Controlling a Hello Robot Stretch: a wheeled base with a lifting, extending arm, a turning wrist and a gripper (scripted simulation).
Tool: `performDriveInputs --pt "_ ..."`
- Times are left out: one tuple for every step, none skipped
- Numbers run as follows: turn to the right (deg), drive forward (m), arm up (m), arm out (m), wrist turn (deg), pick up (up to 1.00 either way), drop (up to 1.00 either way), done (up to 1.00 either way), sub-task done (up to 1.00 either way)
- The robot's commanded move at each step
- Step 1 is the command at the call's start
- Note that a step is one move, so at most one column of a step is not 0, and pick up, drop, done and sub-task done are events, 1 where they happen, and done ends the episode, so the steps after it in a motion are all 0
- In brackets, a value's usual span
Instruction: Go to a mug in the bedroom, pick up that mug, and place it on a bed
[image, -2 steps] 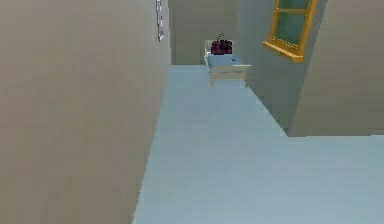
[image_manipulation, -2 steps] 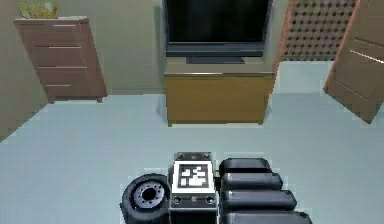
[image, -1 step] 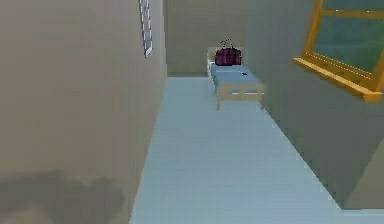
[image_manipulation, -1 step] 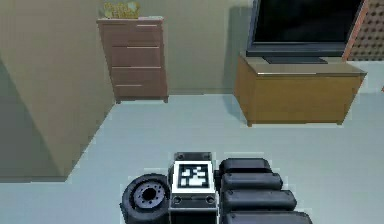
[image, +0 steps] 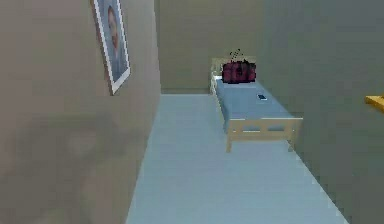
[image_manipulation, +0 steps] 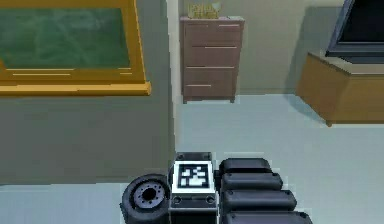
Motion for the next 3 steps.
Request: performDriveInputs --pt "0.0 1.00 0.00 0.00 0.0 0.00 0.00 0.00 0.00" --pt "0.0 1.00 0.00 0.00 0.0 0.00 0.00 0.00 0.00" --pt "0.0 0.50 0.00 0.00 0.0 0.00 0.00 0.00 0.00"
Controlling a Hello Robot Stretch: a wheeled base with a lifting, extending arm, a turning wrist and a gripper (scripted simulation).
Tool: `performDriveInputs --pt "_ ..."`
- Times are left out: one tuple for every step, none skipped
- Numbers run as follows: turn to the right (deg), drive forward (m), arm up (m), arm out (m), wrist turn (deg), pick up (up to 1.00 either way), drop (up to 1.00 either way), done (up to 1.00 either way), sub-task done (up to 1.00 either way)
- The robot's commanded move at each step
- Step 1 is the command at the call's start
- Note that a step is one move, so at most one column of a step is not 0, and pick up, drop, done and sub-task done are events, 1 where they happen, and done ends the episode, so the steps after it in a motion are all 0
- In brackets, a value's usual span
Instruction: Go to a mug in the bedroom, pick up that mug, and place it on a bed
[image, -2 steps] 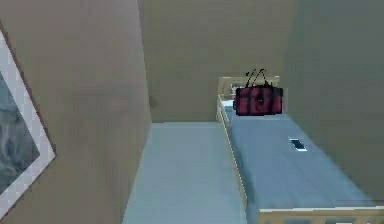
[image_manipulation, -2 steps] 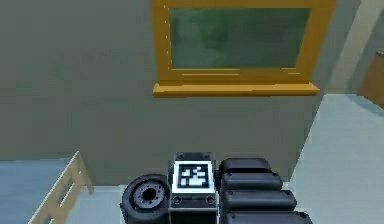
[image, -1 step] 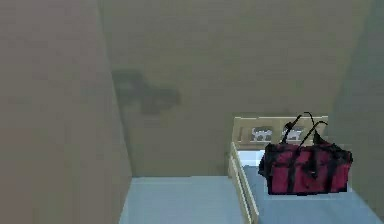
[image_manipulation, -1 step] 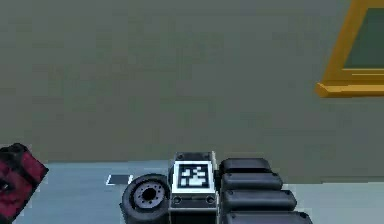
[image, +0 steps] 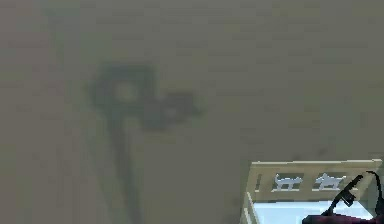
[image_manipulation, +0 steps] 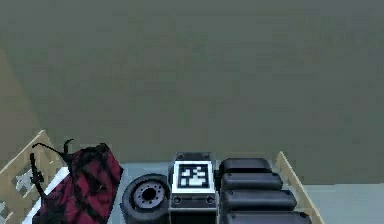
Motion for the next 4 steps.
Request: performDriveInputs --pt "-9.0 0.00 0.00 0.00 0.0 0.00 0.00 0.00 0.00" --pt "0.0 0.00 0.00 0.38 0.0 0.00 0.00 0.00 0.00" --pt "0.0 0.00 0.00 0.00 45.0 0.00 0.00 0.00 0.00" --pt "0.0 0.00 0.00 0.00 45.0 0.00 0.00 0.00 0.00"
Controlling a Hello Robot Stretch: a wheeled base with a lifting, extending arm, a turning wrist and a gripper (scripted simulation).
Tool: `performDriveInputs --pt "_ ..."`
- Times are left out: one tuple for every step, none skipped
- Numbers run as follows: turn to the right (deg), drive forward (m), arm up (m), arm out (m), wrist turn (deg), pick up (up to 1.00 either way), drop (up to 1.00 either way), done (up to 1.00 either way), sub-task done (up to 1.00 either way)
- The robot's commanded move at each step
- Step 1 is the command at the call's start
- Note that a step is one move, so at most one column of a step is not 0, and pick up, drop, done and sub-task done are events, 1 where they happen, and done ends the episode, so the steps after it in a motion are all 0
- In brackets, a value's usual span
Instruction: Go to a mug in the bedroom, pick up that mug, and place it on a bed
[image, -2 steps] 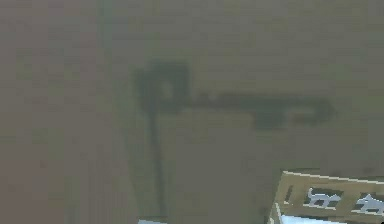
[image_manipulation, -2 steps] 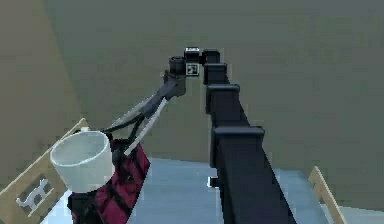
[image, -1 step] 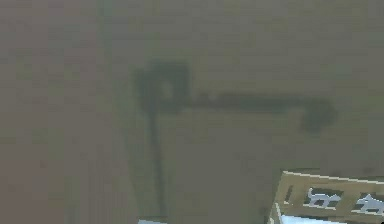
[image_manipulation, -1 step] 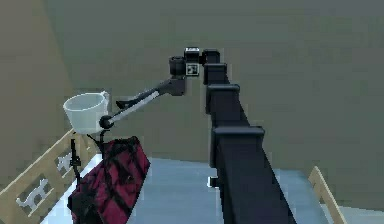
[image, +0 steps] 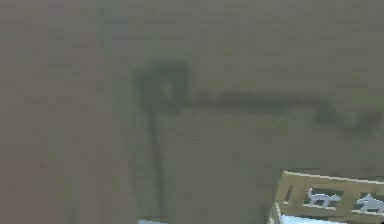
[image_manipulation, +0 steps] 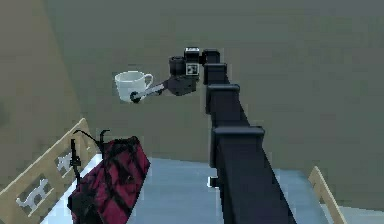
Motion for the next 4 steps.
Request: performDriveInputs --pt "0.0 0.00 0.00 0.00 36.0 0.00 0.00 0.00 0.00" --pt "0.0 0.00 -0.40 0.00 0.0 0.00 0.00 0.00 0.00" --pt "0.0 0.00 -0.32 0.00 0.0 0.00 0.00 0.00 0.00" --pt "0.0 0.00 0.00 0.00 0.0 0.00 1.00 0.00 0.00"
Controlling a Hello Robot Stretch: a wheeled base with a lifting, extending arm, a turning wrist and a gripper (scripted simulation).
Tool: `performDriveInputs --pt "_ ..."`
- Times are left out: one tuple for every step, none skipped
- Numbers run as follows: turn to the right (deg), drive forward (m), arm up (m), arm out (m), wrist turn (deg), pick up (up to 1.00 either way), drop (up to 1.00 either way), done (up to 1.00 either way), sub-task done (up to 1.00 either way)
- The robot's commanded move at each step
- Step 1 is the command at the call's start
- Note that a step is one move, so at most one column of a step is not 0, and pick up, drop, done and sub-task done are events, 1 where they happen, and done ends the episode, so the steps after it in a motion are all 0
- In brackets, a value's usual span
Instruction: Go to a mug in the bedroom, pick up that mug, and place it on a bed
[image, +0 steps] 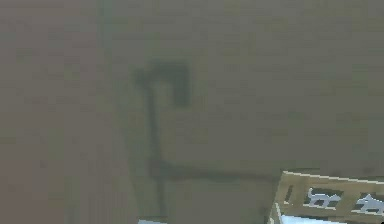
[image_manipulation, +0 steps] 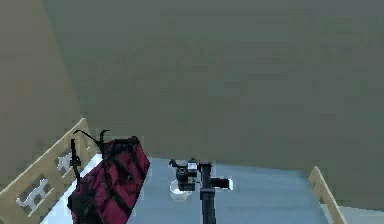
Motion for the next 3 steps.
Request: performDriveInputs --pt "0.0 0.00 0.10 0.00 0.0 0.00 0.00 0.00 0.00" --pt "0.0 0.00 0.00 -0.08 0.0 0.00 0.00 0.00 0.00" --pt "0.0 0.00 0.00 0.00 0.0 0.00 0.00 1.00 0.00"
